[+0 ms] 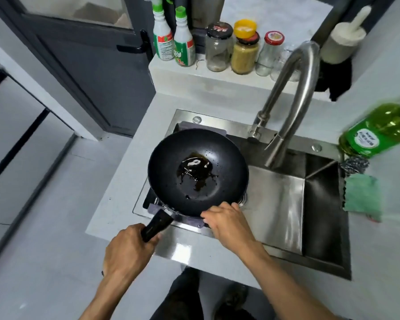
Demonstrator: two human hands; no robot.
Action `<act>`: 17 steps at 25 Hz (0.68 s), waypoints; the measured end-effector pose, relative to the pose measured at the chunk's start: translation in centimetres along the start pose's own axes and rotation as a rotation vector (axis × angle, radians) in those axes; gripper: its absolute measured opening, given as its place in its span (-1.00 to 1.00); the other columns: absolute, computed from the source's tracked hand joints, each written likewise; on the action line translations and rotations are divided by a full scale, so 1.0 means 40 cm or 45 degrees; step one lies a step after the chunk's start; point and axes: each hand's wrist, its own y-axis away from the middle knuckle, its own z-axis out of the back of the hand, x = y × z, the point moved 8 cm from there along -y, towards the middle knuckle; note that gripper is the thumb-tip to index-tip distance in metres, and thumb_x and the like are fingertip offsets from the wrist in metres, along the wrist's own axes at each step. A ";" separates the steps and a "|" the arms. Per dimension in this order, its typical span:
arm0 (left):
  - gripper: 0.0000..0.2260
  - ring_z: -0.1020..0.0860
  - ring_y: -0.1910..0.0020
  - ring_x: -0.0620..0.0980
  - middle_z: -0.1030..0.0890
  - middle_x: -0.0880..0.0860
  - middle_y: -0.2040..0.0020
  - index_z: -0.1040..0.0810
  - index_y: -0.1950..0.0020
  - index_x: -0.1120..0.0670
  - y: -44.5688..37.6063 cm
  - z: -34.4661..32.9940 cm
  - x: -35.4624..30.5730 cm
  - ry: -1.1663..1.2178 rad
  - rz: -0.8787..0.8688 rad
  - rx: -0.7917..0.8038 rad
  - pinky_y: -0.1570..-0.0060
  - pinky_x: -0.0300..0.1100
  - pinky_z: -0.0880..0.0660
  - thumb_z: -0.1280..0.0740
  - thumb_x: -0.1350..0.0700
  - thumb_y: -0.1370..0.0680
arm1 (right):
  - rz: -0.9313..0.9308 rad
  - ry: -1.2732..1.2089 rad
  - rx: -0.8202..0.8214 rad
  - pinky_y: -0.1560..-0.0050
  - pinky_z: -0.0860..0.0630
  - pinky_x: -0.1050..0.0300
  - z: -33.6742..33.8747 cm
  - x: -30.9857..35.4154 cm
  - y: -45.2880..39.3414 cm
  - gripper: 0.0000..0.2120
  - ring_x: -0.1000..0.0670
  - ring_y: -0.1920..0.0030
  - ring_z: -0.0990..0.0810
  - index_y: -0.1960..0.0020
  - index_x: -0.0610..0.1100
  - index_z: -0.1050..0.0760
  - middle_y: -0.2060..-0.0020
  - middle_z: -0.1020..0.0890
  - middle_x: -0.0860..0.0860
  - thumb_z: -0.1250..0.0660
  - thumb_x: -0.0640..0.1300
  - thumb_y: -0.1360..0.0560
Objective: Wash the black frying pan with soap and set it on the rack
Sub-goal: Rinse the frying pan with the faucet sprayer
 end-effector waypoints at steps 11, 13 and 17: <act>-0.71 -0.59 0.27 0.02 -0.62 -0.03 0.29 -0.57 0.11 -0.02 0.034 -0.213 -0.278 -0.082 -0.313 0.200 0.31 -0.15 -0.47 -0.40 -0.24 -0.44 | -0.556 -0.491 -0.249 0.09 -0.52 0.08 0.077 -0.301 0.292 -0.87 -0.01 0.14 -0.65 -0.03 0.00 -0.68 0.11 -0.73 0.10 -0.41 -0.13 -0.52; -0.68 -0.60 0.25 0.03 -0.63 -0.01 0.25 -0.56 0.08 -0.02 -0.010 -0.256 -0.325 -0.112 -0.350 0.229 0.26 -0.14 -0.52 -0.40 -0.25 -0.43 | -0.793 -0.843 -0.549 0.00 -0.59 0.10 0.182 -0.385 0.279 -0.73 0.10 0.14 -0.65 -0.21 0.01 -0.62 -0.01 -0.70 0.13 -0.44 -0.09 -0.51; -0.67 -0.59 0.24 0.04 -0.65 0.03 0.21 -0.56 0.09 0.04 -0.076 -0.342 -0.380 -0.197 -0.369 0.261 0.26 -0.15 -0.52 -0.41 -0.22 -0.43 | -0.561 -1.116 -0.654 0.11 -0.54 0.25 0.433 -0.395 0.106 -0.48 0.15 0.34 -0.54 -0.36 0.19 -0.36 -0.25 -0.55 0.20 -0.47 -0.02 -0.48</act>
